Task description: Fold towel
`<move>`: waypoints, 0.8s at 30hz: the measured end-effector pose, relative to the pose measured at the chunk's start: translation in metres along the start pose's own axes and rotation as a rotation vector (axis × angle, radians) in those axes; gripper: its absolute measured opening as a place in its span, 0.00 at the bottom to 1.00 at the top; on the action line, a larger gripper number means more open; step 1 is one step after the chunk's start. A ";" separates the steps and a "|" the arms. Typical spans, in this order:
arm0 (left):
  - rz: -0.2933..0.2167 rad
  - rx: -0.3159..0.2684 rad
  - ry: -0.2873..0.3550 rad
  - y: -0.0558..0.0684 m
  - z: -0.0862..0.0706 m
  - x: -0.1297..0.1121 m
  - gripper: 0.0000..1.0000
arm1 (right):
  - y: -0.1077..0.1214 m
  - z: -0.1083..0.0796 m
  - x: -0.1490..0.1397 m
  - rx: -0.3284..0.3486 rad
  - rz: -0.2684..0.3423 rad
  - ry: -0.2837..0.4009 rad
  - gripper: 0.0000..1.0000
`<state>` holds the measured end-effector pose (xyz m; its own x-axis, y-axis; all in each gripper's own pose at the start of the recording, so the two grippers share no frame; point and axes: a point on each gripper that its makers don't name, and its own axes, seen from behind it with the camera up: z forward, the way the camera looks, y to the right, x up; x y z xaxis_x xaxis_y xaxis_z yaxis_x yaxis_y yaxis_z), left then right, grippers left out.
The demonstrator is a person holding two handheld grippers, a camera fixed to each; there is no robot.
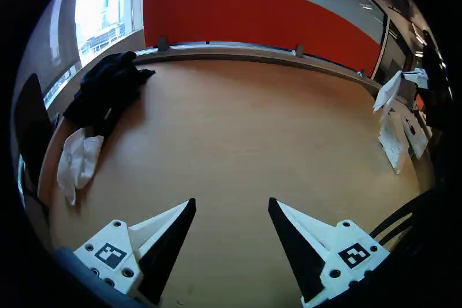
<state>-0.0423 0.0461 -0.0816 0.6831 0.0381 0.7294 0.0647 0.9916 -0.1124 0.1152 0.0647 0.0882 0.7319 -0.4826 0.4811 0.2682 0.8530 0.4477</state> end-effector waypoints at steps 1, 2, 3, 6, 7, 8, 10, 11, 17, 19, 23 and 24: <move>-0.001 0.000 -0.001 0.000 0.000 0.000 0.93 | 0.004 0.000 0.000 -0.007 0.001 -0.002 0.17; -0.001 0.001 -0.001 0.000 0.000 -0.001 0.93 | 0.008 0.000 -0.001 -0.013 0.001 -0.004 0.17; -0.002 0.001 -0.001 0.000 0.000 -0.001 0.93 | 0.013 0.000 -0.001 -0.020 0.003 -0.006 0.17; -0.002 0.000 0.000 0.001 0.000 0.000 0.93 | 0.025 -0.002 -0.002 -0.039 0.011 -0.010 0.17; -0.001 -0.001 -0.001 0.002 0.000 0.000 0.93 | 0.029 -0.002 -0.002 -0.044 0.015 -0.011 0.17; 0.000 -0.001 -0.001 0.002 0.000 0.000 0.93 | 0.033 -0.003 -0.002 -0.050 0.018 -0.011 0.18; 0.003 0.000 -0.001 0.003 0.000 0.001 0.93 | 0.040 -0.004 -0.003 -0.060 0.023 -0.012 0.18; 0.004 0.000 -0.001 0.003 0.001 0.002 0.93 | 0.044 -0.004 -0.003 -0.065 0.026 -0.013 0.18; 0.013 -0.001 0.002 0.005 0.000 0.006 0.93 | 0.062 -0.006 -0.008 -0.086 0.044 -0.026 0.19; 0.014 -0.001 0.002 0.005 0.000 0.006 0.93 | 0.064 -0.008 -0.010 -0.090 0.048 -0.028 0.19; 0.016 -0.001 0.001 0.006 0.001 0.008 0.93 | 0.068 -0.013 -0.014 -0.097 0.054 -0.031 0.19; 0.017 -0.001 0.001 0.006 0.001 0.008 0.93 | 0.069 -0.014 -0.016 -0.098 0.055 -0.033 0.19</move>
<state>-0.0370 0.0526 -0.0759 0.6846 0.0550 0.7268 0.0536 0.9907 -0.1254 0.1311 0.1336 0.1006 0.7268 -0.4397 0.5277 0.2899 0.8928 0.3447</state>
